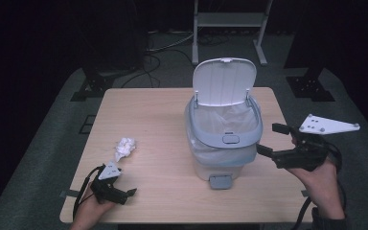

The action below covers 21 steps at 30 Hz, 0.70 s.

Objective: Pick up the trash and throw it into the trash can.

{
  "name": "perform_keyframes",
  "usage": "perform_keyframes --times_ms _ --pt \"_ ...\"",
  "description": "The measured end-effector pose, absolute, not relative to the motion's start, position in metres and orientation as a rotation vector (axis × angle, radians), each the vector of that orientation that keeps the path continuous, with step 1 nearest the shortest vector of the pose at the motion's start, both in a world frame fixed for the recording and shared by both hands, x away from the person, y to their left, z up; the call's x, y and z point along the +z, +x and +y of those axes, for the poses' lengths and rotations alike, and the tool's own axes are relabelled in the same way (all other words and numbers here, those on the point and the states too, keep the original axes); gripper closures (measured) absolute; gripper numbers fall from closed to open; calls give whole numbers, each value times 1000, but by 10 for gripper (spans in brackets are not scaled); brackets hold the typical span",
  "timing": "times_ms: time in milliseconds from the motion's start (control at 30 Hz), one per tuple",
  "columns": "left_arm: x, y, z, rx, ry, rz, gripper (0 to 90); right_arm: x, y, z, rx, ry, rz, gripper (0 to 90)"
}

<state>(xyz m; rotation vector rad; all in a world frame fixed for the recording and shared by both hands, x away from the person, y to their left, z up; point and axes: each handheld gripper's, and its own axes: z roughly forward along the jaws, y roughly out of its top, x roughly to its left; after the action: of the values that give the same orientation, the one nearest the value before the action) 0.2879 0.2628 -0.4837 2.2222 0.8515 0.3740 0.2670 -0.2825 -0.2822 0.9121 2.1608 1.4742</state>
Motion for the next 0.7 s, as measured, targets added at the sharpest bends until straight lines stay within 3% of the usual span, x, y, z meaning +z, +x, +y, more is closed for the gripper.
perform_keyframes --times_ms 700 --pt "-484 287 263 372 2224 849 0 -334 265 -300 1328 1011 2135 13"
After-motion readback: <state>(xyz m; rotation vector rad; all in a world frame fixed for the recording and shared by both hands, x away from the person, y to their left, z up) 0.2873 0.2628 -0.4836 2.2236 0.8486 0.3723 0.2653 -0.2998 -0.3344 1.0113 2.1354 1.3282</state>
